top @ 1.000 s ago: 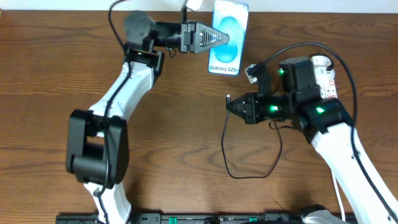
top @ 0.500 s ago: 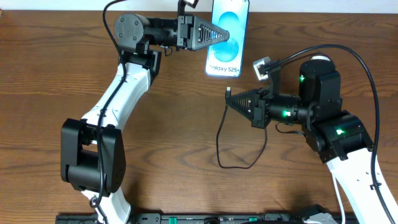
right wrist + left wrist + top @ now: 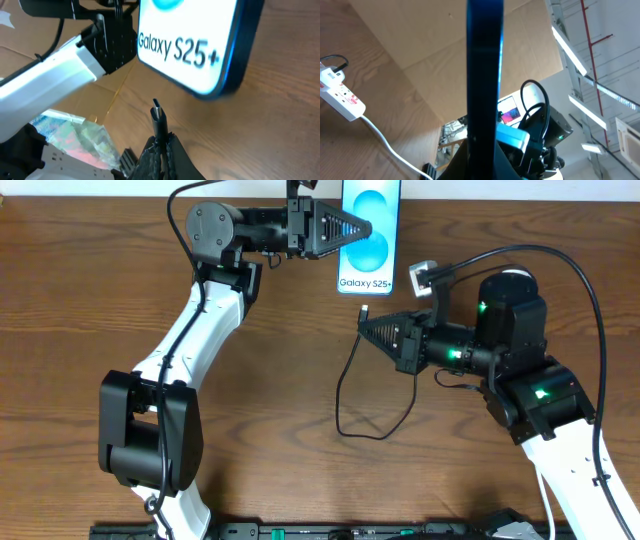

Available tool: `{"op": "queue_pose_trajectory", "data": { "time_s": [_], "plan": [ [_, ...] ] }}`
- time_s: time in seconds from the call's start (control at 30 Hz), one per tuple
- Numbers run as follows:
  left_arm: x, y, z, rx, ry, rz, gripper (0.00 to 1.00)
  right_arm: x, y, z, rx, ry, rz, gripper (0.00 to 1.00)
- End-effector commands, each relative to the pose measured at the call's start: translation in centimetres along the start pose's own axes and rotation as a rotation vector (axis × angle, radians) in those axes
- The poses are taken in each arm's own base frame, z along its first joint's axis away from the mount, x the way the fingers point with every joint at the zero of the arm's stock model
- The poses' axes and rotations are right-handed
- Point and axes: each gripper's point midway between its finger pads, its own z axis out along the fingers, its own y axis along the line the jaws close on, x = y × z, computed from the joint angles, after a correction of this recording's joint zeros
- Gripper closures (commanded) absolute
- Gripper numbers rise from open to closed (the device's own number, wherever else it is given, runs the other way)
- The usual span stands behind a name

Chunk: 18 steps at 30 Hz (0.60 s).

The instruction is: Plug charger to phone and switch on socket

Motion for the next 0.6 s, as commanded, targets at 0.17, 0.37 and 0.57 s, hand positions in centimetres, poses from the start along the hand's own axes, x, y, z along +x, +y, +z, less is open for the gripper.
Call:
{"op": "queue_pose_trajectory", "data": {
  "time_s": [0.17,0.37,0.57],
  "plan": [
    [0.7,-1.4,0.2,0.005,0.053,0.082,0.92,-0.2,-0.4,0.4,0.008,-0.002,0.020,0.99],
    [0.7,-1.4,0.2,0.005,0.053,0.081,0.93,0.1,-1.9,1.7,0.026,0.030,0.090,0.99],
    [0.6,-1.3,0.1,0.004,0.051,0.084,0.92,-0.3,-0.8,1.8,-0.036,0.029,0.063,0.99]
  ]
}}
